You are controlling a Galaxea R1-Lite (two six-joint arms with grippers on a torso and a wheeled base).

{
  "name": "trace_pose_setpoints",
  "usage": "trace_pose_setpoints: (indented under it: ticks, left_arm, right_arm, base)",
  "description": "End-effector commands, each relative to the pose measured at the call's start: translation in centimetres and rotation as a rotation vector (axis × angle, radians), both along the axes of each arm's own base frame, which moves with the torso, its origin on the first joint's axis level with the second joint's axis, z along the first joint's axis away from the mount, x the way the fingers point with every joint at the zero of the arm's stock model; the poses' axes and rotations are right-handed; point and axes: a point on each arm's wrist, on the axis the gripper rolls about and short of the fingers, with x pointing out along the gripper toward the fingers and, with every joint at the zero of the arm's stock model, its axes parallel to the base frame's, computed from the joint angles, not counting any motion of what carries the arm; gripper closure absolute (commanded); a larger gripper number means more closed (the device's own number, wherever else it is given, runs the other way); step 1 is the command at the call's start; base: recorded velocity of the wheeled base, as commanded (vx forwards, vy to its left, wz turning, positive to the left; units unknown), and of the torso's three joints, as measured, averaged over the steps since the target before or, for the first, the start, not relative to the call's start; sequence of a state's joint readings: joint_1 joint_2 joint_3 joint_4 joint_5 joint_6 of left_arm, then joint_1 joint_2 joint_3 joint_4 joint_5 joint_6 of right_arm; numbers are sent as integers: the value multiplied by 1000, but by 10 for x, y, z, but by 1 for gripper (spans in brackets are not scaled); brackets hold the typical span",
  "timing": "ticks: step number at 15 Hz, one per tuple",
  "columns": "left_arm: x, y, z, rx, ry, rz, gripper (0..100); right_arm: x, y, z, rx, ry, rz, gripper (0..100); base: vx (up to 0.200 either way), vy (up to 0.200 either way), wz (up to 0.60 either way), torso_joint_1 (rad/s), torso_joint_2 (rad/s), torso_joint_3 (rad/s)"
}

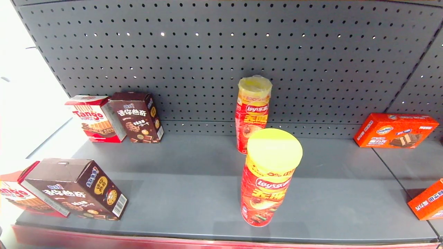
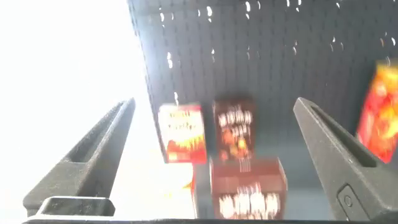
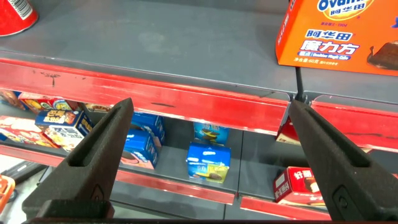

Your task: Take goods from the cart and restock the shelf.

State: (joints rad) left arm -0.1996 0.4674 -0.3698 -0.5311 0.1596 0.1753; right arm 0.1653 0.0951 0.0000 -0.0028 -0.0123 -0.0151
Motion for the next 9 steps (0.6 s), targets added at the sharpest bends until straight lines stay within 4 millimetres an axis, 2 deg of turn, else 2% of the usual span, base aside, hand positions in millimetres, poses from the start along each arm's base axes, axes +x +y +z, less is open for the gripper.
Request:
trace_pose_setpoints:
  ticks: [1,3,4,6,9]
  left_arm:
    - [-27,-6,-54,32,9,-4,0]
    - [-27,-12,-90,55,146,-85,0]
    - [-27,-13,-121,52,249,-120,0]
    - [-22,-12,-142,75,357,-102,0]
    - [-22,-7,-154,62,471,-38,0]
  right_arm:
    - [0,0,0,0,1,0,0]
    - [0,0,0,0,1,0,0]
    - [0,0,0,0,1,0,0]
    - [0,0,0,0,1,0,0]
    - [0,0,0,0,1,0,0]
  base:
    - [0,0,0,0,0,0]
    - [0,0,0,0,0,0]
    - [0,0,0,0,0,0]
    - [0,0,0,0,0,0]
    - [0,0,0,0,0,0]
